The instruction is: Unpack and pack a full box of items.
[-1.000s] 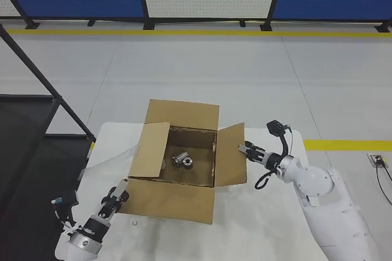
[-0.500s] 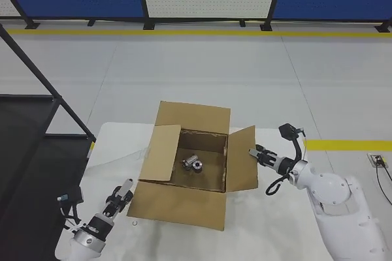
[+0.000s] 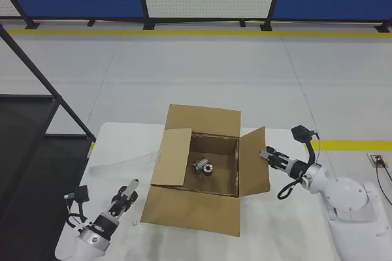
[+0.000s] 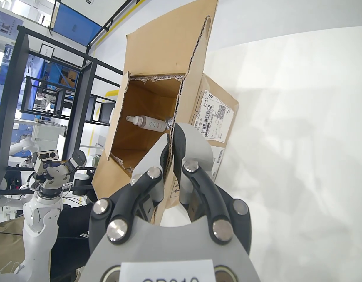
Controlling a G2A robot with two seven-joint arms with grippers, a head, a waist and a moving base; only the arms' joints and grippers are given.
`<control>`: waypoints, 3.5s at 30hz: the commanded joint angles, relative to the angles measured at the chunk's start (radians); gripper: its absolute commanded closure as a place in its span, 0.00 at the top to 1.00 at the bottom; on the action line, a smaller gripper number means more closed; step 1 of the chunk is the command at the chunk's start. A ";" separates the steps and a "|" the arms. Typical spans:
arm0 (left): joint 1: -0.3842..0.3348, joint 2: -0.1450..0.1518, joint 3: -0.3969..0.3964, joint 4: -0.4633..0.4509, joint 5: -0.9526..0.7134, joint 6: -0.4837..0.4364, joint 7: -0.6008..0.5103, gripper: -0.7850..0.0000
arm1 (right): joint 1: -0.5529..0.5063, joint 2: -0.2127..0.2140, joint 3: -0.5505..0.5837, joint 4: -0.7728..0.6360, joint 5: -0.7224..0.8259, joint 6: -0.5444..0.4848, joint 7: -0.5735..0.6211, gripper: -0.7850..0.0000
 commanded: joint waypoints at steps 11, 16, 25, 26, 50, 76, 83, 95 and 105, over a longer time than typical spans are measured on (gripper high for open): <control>0.001 0.001 0.013 0.003 0.009 0.014 0.009 1.00 | 0.018 0.001 -0.071 0.019 0.085 -0.069 -0.010 1.00; 0.001 0.001 0.019 0.004 0.013 0.018 0.012 1.00 | 0.026 -0.001 -0.100 0.005 0.109 -0.087 -0.049 1.00; -0.002 0.002 0.015 0.014 0.001 0.017 0.014 1.00 | 0.082 -0.015 -0.190 0.055 0.215 -0.138 -0.106 1.00; -0.003 0.002 0.013 0.016 -0.002 0.018 0.014 1.00 | 0.092 -0.017 -0.202 0.066 0.228 -0.148 -0.112 1.00; -0.229 0.008 0.019 0.295 -0.096 0.112 -0.081 1.00 | 0.318 -0.086 -0.474 0.511 0.299 -0.326 -0.205 1.00; -0.243 0.012 0.140 0.243 -0.013 0.094 -0.146 1.00 | 0.299 -0.073 -0.444 0.528 0.292 -0.374 -0.170 1.00; -0.214 0.014 0.154 0.212 0.010 0.089 -0.142 1.00 | 0.299 -0.070 -0.441 0.517 0.285 -0.370 -0.160 1.00; -0.155 0.020 0.082 0.105 -0.110 0.038 -0.146 1.00 | 0.261 -0.060 -0.411 0.496 0.300 -0.397 -0.174 1.00; -0.345 0.012 0.229 0.198 -0.043 0.131 -0.197 1.00 | 0.206 -0.041 -0.364 0.456 0.311 -0.420 -0.158 1.00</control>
